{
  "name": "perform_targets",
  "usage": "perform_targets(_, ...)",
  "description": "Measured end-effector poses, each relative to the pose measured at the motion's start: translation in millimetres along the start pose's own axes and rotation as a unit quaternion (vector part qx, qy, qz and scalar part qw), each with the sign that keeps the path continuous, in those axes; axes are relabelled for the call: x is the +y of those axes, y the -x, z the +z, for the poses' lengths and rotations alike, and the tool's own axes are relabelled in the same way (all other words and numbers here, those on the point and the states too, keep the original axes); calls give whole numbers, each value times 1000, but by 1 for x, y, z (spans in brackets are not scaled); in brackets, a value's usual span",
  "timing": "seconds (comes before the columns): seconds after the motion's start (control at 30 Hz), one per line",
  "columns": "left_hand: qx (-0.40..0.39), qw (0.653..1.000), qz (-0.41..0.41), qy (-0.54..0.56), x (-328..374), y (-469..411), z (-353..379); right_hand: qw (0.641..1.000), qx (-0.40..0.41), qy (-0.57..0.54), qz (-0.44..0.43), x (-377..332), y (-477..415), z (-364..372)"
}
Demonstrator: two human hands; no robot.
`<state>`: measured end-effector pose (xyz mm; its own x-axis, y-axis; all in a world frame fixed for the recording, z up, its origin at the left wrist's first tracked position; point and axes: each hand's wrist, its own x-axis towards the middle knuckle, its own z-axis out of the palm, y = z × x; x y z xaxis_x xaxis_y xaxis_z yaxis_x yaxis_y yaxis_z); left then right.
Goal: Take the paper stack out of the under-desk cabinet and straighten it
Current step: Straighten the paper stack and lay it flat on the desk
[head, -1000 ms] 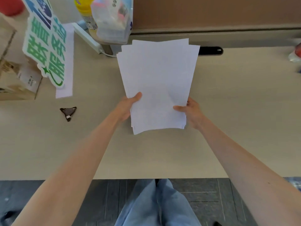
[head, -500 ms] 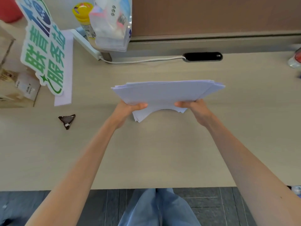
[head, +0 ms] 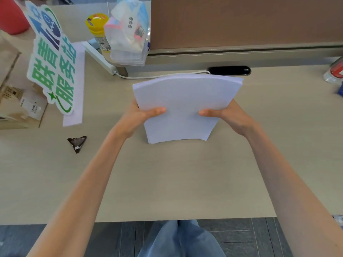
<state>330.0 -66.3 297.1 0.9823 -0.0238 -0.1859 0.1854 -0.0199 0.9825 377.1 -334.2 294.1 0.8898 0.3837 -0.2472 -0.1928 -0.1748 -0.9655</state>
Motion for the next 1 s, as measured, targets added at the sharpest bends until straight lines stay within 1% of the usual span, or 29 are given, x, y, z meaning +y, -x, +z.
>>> perform_targets(0.1,-48,999,-17,0,-6,3,-11,999,-35,15,21,2,5,-1)
perform_targets(0.2,-81,996,-48,7,-8,4,-13,999,-39,-5,14,-1,4,6)
perform_targets(0.33,-63,997,-42,9,-1,7,-12,999,-40,-33,2,-3,6,12)
perform_targets(0.53,-39,998,27,37,19,24,-14,997,-39,-65,-5,-1,16,10)
perform_targets(0.63,-30,998,56,9,28,31,-6,998,-32,-57,-2,-1,18,13)
perform_targets(0.77,-7,999,43,26,32,33,5,998,-6,-66,-6,-3,22,19)
perform_targets(0.87,11,999,49,18,32,32,11,997,12,-76,-16,-4,22,23)
perform_targets(0.93,8,998,51,21,32,31,9,997,19,-74,-15,-4,23,24)
perform_targets(1.0,-28,998,57,15,30,32,1,997,24,-74,-13,-4,23,24)
